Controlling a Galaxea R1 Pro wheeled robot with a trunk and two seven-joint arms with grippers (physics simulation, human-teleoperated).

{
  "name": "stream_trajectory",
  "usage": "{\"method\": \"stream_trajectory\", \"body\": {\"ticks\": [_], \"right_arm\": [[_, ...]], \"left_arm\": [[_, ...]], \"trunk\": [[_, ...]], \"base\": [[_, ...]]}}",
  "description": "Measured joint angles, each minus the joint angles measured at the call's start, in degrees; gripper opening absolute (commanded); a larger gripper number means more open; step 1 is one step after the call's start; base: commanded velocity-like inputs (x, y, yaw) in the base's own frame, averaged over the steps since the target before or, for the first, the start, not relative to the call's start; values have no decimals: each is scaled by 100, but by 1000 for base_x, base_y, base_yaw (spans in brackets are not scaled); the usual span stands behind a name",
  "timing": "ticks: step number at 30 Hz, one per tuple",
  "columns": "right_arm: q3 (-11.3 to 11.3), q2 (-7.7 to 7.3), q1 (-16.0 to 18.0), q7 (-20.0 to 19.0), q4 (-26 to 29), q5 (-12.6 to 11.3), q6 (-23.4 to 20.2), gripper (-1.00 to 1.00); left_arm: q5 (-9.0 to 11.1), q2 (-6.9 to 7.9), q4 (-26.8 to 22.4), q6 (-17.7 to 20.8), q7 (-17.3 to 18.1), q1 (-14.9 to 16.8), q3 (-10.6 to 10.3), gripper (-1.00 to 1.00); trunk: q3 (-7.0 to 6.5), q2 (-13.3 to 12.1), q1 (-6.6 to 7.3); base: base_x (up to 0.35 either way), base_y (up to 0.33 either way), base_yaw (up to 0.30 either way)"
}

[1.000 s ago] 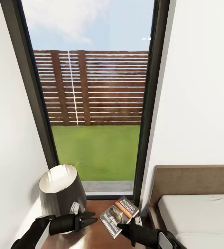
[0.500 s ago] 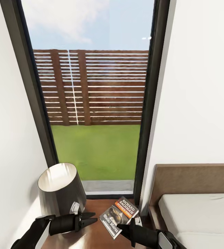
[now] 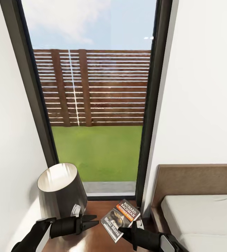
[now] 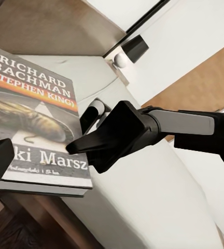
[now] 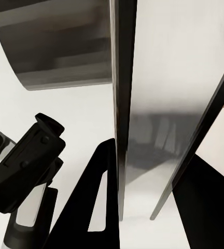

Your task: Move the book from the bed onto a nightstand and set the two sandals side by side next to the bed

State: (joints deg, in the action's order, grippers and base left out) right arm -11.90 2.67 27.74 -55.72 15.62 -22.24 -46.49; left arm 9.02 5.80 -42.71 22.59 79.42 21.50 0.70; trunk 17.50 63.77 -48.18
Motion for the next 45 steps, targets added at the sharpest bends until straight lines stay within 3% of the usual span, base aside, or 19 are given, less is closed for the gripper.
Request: {"method": "stream_trajectory", "body": {"ticks": [45], "right_arm": [[0, 4, 0, 13, -1, 10, 34, -100]], "left_arm": [[-3, -79, 0, 19, 21, 0, 0, 100]], "trunk": [[809, 1806, -989]], "base": [[0, 0, 0]]}}
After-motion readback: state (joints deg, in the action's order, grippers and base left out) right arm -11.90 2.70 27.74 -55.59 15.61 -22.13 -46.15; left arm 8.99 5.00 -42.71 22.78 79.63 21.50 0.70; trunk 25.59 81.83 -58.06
